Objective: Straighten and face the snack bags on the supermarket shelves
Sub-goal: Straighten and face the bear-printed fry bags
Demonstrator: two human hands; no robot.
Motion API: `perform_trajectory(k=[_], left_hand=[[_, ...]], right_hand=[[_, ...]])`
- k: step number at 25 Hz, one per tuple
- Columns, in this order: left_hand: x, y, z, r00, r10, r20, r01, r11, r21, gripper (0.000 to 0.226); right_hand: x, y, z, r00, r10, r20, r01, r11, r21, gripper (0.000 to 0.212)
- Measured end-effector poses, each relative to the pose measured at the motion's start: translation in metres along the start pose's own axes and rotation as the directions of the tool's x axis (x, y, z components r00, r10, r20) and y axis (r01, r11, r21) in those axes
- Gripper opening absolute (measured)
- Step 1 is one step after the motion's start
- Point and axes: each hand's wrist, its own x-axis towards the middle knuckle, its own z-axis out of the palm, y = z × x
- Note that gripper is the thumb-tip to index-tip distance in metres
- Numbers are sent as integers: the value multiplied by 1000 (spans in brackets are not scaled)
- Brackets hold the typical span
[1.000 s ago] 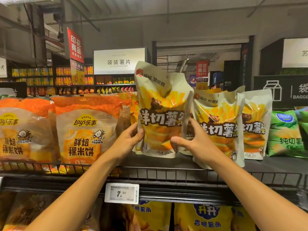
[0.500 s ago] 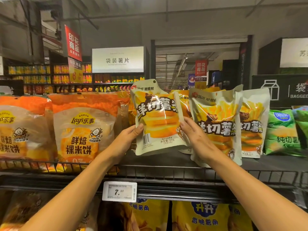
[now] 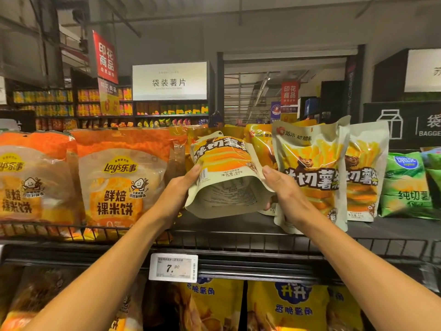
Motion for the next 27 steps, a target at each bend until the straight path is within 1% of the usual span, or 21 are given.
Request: perform_trajectory(k=[4, 7, 9, 11, 13, 15, 16, 18, 20, 24, 25, 27], left_hand=[[1, -2, -1, 1000, 7, -23, -6, 1000, 19, 38], [2, -3, -2, 1000, 8, -15, -8, 1000, 21, 37], [2, -3, -3, 1000, 12, -19, -12, 1000, 2, 38], [4, -4, -3, 999, 17, -48, -18, 1000, -8, 45], [5, -7, -2, 998, 46, -47, -46, 999, 2, 62], [5, -9, -1, 999, 53, -4, -53, 999, 9, 85], [5, -11, -1, 999, 44, 21, -45, 999, 15, 90], [6, -12, -1, 998, 33, 58, -34, 999, 24, 91], [6, -13, -2, 996, 45, 80, -46, 999, 6, 88], [10, -16, -4, 994, 57, 90, -52, 997, -50, 71], [11, -16, -3, 993, 57, 99, -51, 997, -62, 73], [12, -16, -3, 992, 67, 109, -60, 996, -69, 85]], right_hand=[[1, 1, -1, 1000, 16, 4, -16, 1000, -1, 50], [0, 0, -1, 1000, 18, -9, -18, 1000, 11, 50], [0, -1, -1, 1000, -7, -16, 7, 1000, 18, 41], [1, 1, -2, 999, -30, -33, 31, 999, 38, 29], [2, 2, -3, 999, -30, -42, 33, 997, 67, 33], [3, 2, -2, 1000, -9, -26, 10, 999, 39, 41], [3, 3, -2, 1000, 3, -18, -3, 1000, 18, 47], [4, 6, -3, 1000, 23, -5, -23, 1000, 4, 58], [5, 9, -3, 999, 37, 16, -37, 999, -3, 64], [4, 8, -1, 999, 32, 24, -32, 999, -13, 57], [5, 7, 0, 999, 30, 13, -30, 999, -20, 54], [5, 5, 0, 1000, 23, -1, -23, 999, -40, 48]])
